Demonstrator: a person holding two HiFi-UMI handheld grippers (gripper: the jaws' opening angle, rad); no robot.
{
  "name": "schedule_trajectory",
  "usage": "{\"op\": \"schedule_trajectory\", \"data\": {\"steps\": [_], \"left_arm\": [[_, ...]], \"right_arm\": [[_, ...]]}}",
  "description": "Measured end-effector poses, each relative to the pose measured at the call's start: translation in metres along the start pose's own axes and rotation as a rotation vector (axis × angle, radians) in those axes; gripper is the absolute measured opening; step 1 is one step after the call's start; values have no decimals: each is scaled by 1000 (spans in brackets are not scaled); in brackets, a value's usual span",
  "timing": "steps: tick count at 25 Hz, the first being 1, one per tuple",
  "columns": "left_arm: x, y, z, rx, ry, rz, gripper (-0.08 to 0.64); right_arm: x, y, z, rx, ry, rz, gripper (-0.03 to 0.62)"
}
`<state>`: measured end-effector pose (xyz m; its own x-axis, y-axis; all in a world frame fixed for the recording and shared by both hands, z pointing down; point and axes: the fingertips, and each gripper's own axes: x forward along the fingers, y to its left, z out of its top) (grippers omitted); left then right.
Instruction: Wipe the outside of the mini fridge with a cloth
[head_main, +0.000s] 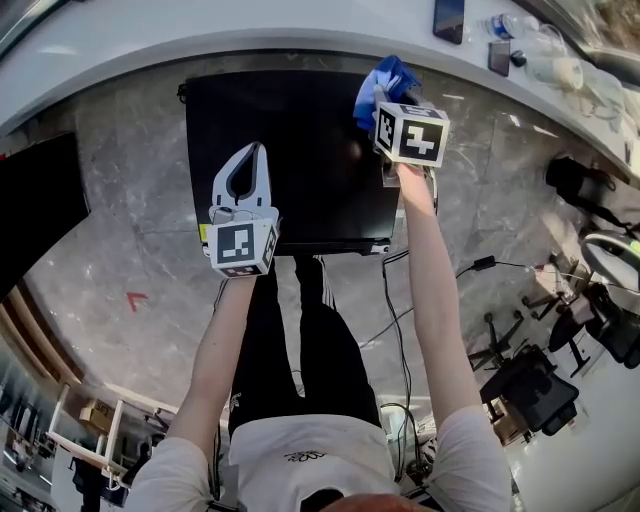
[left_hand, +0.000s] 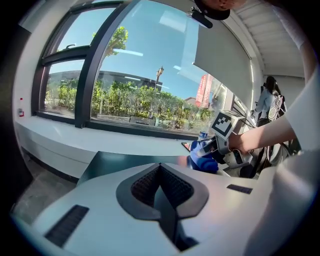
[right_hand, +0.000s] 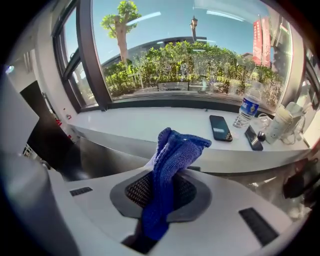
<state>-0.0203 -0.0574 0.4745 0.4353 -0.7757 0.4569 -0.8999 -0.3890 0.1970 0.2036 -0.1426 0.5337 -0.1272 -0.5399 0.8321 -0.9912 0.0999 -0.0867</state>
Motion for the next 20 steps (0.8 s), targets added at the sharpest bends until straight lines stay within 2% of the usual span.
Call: {"op": "schedule_trajectory", "data": {"steps": [7, 15, 17, 20], "left_arm": [[3, -26, -7, 1, 14, -17, 5], [5, -31, -12, 20, 16, -18, 5], [4, -28, -10, 20, 8, -11, 5], [0, -17, -8, 8, -5, 10, 5]], "right_arm": [[-17, -58, -12, 19, -1, -79, 81], [-20, -89, -21, 53, -6, -146, 81], [-32, -91, -13, 69, -47, -152, 81], [-62, -69, 14, 93, -161, -94, 81]]}}
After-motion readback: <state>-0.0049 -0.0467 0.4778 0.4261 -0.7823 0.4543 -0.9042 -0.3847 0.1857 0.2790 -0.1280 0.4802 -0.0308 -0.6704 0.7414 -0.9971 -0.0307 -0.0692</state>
